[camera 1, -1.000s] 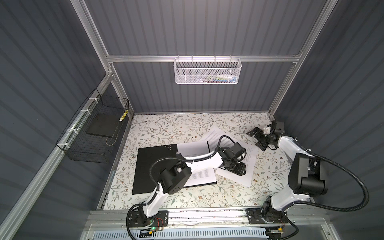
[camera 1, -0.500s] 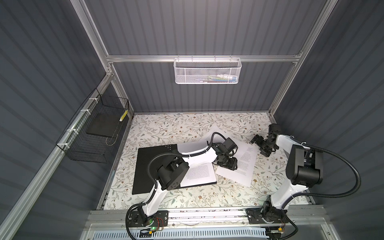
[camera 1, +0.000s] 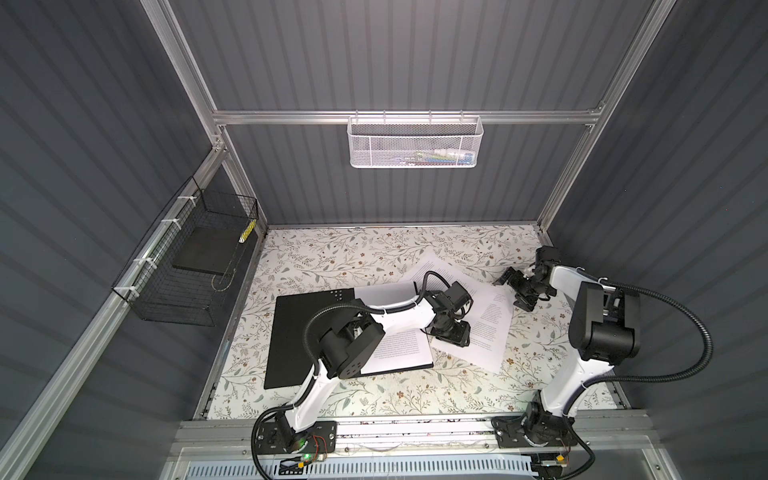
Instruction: Put the files into the folder
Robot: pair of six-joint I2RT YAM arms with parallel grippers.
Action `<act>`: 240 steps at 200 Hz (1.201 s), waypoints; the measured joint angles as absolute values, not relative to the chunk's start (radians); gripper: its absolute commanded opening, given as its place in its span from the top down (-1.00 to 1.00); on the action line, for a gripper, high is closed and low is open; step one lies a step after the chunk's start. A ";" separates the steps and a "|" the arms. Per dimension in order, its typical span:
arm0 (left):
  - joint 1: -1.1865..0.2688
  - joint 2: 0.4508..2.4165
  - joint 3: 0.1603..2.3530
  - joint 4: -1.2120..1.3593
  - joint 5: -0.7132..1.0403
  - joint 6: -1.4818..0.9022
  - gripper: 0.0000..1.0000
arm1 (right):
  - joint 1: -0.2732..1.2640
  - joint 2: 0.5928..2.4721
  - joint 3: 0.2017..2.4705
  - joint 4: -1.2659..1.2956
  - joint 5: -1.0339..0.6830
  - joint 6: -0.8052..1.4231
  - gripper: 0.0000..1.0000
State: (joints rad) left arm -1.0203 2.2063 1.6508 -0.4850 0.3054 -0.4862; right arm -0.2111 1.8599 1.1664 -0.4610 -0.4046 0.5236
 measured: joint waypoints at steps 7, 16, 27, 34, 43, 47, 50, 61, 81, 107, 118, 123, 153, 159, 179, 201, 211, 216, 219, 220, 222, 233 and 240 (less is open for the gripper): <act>-1.020 2.206 1.651 -0.485 0.305 -0.486 -0.02 | -0.210 1.850 1.152 -0.457 -0.417 0.525 -0.98; -1.020 2.207 1.651 -0.485 0.305 -0.486 -0.02 | -0.210 1.832 1.128 -0.454 -0.430 0.530 -0.98; -1.020 2.207 1.651 -0.485 0.305 -0.486 -0.02 | -0.208 1.807 1.095 -0.452 -0.445 0.535 -0.98; -1.020 2.209 1.652 -0.485 0.306 -0.486 -0.02 | -0.208 1.793 1.077 -0.453 -0.457 0.538 -0.98; -1.020 2.210 1.655 -0.488 0.307 -0.486 -0.02 | -0.208 1.776 1.052 -0.451 -0.474 0.542 -0.98; -1.020 2.211 1.656 -0.489 0.308 -0.486 -0.02 | -0.209 1.769 1.042 -0.449 -0.482 0.542 -0.98; -1.019 2.211 1.657 -0.490 0.308 -0.486 -0.02 | -0.209 1.761 1.032 -0.446 -0.490 0.545 -0.98; -1.019 2.215 1.664 -0.497 0.309 -0.487 -0.01 | -0.208 1.739 1.000 -0.440 -0.512 0.550 -0.98; -1.017 2.224 1.675 -0.499 0.313 -0.487 -0.01 | -0.208 1.696 0.937 -0.427 -0.564 0.566 -0.98; -1.015 2.233 1.687 -0.497 0.320 -0.487 -0.01 | -0.208 1.652 0.860 -0.384 -0.646 0.599 -0.98; -1.015 2.236 1.689 -0.492 0.323 -0.487 -0.01 | -0.208 1.637 0.831 -0.363 -0.677 0.615 -0.98; -1.015 2.237 1.691 -0.492 0.324 -0.487 -0.01 | -0.208 1.630 0.819 -0.355 -0.690 0.624 -0.98; -1.011 2.243 1.695 -0.486 0.335 -0.487 -0.01 | -0.208 1.562 0.740 -0.315 -0.740 0.673 -0.98; -1.011 2.244 1.695 -0.481 0.336 -0.487 -0.01 | -0.208 1.544 0.723 -0.302 -0.751 0.685 -0.98; -1.008 2.249 1.700 -0.473 0.343 -0.487 0.00 | -0.208 1.492 0.662 -0.247 -0.793 0.738 -0.98; -1.006 2.252 1.701 -0.465 0.350 -0.487 0.00 | -0.207 1.438 0.590 -0.207 -0.814 0.783 -0.98; -1.004 2.252 1.701 -0.464 0.353 -0.487 0.00 | -0.206 1.413 0.565 -0.198 -0.818 0.797 -0.98; -1.004 2.252 1.700 -0.464 0.353 -0.487 0.00 | -0.205 1.401 0.554 -0.193 -0.821 0.803 -0.98; -1.003 2.252 1.700 -0.464 0.354 -0.487 0.00 | -0.204 1.396 0.549 -0.189 -0.823 0.807 -0.98; -1.002 2.252 1.700 -0.464 0.354 -0.487 0.00 | -0.204 1.393 0.546 -0.187 -0.824 0.807 -0.98; -1.001 2.252 1.700 -0.463 0.354 -0.487 0.00 | -0.202 1.390 0.543 -0.184 -0.826 0.810 -0.98; -0.999 2.252 1.700 -0.463 0.356 -0.487 0.00 | -0.193 1.376 0.531 -0.169 -0.831 0.820 -0.98; -0.999 2.252 1.699 -0.462 0.357 -0.487 0.00 | -0.182 1.369 0.527 -0.162 -0.833 0.824 -0.98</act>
State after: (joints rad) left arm -0.9989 2.2520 1.6989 -0.4618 0.3573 -0.4870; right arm -0.1822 1.3689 0.5266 -0.1616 -0.8333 0.8242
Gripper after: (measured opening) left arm 0.499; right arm 0.989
